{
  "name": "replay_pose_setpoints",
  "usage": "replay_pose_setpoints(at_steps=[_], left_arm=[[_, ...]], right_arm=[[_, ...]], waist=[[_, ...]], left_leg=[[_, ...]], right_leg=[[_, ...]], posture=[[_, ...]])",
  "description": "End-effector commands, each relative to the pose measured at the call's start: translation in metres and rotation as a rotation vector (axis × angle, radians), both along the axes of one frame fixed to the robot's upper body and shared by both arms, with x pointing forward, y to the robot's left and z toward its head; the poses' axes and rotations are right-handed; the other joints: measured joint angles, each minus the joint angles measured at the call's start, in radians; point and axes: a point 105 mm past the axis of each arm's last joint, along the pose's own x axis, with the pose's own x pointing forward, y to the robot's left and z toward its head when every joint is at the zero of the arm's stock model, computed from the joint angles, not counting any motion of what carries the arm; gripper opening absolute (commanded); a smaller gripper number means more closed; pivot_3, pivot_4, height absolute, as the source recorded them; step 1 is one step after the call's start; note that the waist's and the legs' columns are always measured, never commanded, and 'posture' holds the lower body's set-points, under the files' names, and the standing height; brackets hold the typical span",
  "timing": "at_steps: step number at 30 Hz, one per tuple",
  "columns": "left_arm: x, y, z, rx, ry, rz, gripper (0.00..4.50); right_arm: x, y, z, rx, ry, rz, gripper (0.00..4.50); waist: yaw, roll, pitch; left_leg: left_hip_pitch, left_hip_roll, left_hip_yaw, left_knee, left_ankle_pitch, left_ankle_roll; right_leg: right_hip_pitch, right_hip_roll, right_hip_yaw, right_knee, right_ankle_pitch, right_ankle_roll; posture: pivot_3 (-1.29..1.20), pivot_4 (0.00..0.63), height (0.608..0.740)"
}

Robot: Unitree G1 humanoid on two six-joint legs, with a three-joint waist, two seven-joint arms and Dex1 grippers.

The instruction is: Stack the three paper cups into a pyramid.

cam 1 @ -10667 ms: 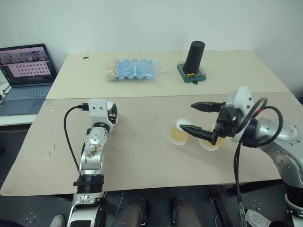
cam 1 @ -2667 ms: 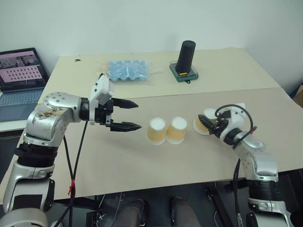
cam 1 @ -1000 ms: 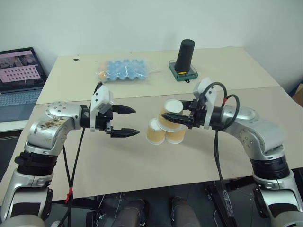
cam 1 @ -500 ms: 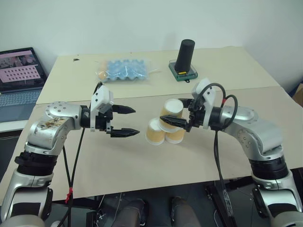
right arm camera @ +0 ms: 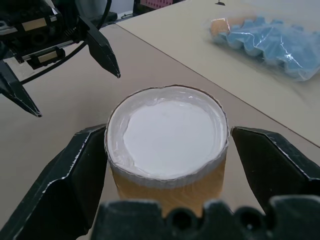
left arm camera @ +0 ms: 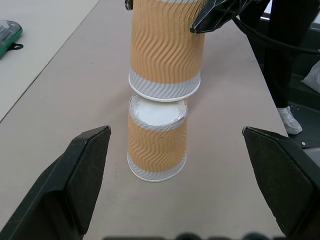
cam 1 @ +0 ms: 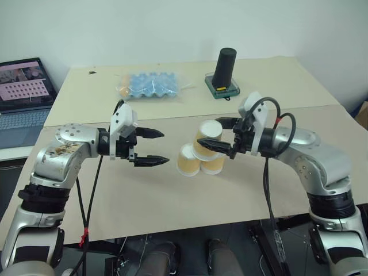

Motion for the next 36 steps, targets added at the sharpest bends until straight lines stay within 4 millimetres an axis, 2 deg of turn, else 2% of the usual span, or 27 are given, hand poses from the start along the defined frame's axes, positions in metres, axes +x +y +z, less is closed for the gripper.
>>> replay_pose_setpoints(at_steps=[1,9,15,18,20,21,23,25,27,28,29,30,32,33,34,36], left_arm=[[0.001,-0.001,0.013,-0.002,-0.061,-0.010,4.50],[0.001,-0.002,0.013,-0.001,-0.062,-0.012,4.50],[0.001,-0.002,0.012,-0.005,-0.060,-0.010,4.50],[0.001,-0.001,0.014,-0.011,-0.061,-0.002,4.50],[-0.001,0.000,0.014,-0.018,-0.058,0.006,4.50],[-0.001,0.001,0.014,-0.019,-0.057,0.009,4.50],[-0.002,0.002,0.014,-0.031,-0.054,0.025,4.50],[0.004,0.007,0.019,-0.081,-0.055,0.089,4.50],[0.013,0.015,0.023,-0.133,-0.073,0.195,4.50],[0.021,0.020,0.023,-0.152,-0.103,0.272,4.50],[0.026,0.024,0.023,-0.162,-0.124,0.324,4.50],[0.037,0.034,0.024,-0.220,-0.134,0.451,4.50],[0.053,0.054,0.021,-0.320,-0.155,0.679,4.50],[0.057,0.062,0.018,-0.352,-0.163,0.762,4.50],[0.059,0.065,0.017,-0.366,-0.172,0.802,4.50],[0.062,0.082,0.006,-0.368,-0.208,0.951,4.50]], right_arm=[[-0.007,-0.001,0.020,0.015,-0.073,0.007,4.46],[-0.010,-0.004,0.030,0.021,-0.106,-0.004,4.46],[-0.009,-0.014,0.054,0.072,-0.159,-0.048,4.46],[-0.014,-0.032,0.086,0.176,-0.217,-0.092,4.46],[-0.029,-0.050,0.121,0.318,-0.275,-0.091,4.46],[-0.035,-0.056,0.132,0.360,-0.292,-0.089,4.46],[-0.046,-0.078,0.156,0.476,-0.340,-0.122,4.46],[-0.046,-0.122,0.176,0.624,-0.389,-0.279,4.46],[-0.027,-0.172,0.159,0.618,-0.368,-0.581,4.46],[-0.015,-0.193,0.139,0.531,-0.348,-0.753,4.46],[-0.010,-0.206,0.126,0.460,-0.339,-0.857,4.46],[0.001,-0.222,0.096,0.331,-0.289,-0.994,4.46],[0.010,-0.235,0.042,0.135,-0.213,-1.119,4.46],[0.011,-0.237,0.024,0.076,-0.192,-1.136,4.46],[0.012,-0.236,0.016,0.054,-0.188,-1.135,4.46],[0.015,-0.237,-0.012,-0.034,-0.184,-1.172,4.46]], waist=[[0.000,0.000,0.000],[0.000,0.000,0.000],[0.000,0.000,0.000],[0.000,0.000,0.000],[0.001,0.000,0.000],[0.002,0.000,0.000],[0.005,0.000,0.000],[0.007,0.000,0.000],[0.013,0.000,0.000],[0.017,-0.001,0.000],[0.021,-0.001,-0.001],[0.024,-0.002,-0.001],[0.025,-0.001,-0.001],[0.025,-0.001,-0.002],[0.022,-0.001,-0.002],[0.015,0.002,-0.002]], left_leg=[[0.000,0.000,0.000,0.000,0.000,0.000],[0.000,0.000,0.000,0.000,0.000,0.000],[0.000,0.000,0.000,0.000,0.000,0.000],[-0.001,0.000,0.000,0.000,0.000,0.000],[-0.002,0.000,0.000,0.000,0.000,0.000],[-0.002,0.000,0.000,0.000,0.000,0.000],[-0.002,0.000,0.000,0.000,0.000,0.000],[-0.002,0.000,0.000,-0.001,-0.001,0.001],[-0.002,0.000,0.000,-0.001,-0.001,0.002],[-0.001,0.000,0.000,-0.001,-0.001,0.002],[0.001,0.000,0.000,-0.001,-0.002,0.002],[0.002,0.000,0.000,-0.001,-0.002,0.002],[0.004,-0.001,0.001,0.000,-0.001,0.002],[0.003,-0.001,0.002,0.000,0.000,0.001],[0.003,0.000,0.003,0.000,0.000,0.000],[0.001,0.000,0.005,0.000,0.002,-0.002]], right_leg=[[0.000,0.000,0.000,0.000,0.000,0.000],[0.000,0.000,0.000,0.000,0.000,0.000],[0.000,0.000,0.000,0.000,0.000,0.000],[0.000,0.000,0.000,0.000,0.000,0.000],[0.000,0.000,0.000,0.000,0.000,0.000],[-0.001,0.000,0.000,0.000,0.000,0.000],[-0.001,0.000,0.000,-0.001,0.000,0.000],[0.000,0.000,0.000,-0.002,0.000,0.000],[0.000,0.000,0.000,-0.002,0.000,0.000],[0.000,0.000,-0.001,-0.003,0.000,0.000],[0.000,0.000,-0.001,-0.003,0.000,0.000],[0.001,-0.001,-0.001,-0.003,0.000,0.000],[0.002,-0.002,0.000,-0.001,0.000,0.000],[0.004,-0.002,0.002,0.000,0.000,0.000],[0.003,-0.005,0.003,0.002,0.000,0.000],[0.000,-0.005,0.005,0.004,0.000,0.000]], posture=[[0.00,0.150,0.740],[0.00,0.150,0.740],[0.00,0.150,0.740],[0.00,0.150,0.740],[0.00,0.150,0.740],[0.00,0.150,0.740],[0.00,0.150,0.740],[0.00,0.150,0.740],[0.00,0.150,0.740],[0.00,0.150,0.740],[0.00,0.150,0.740],[0.00,0.150,0.740],[0.00,0.150,0.740],[0.00,0.150,0.740],[0.00,0.150,0.740],[0.00,0.150,0.740]])
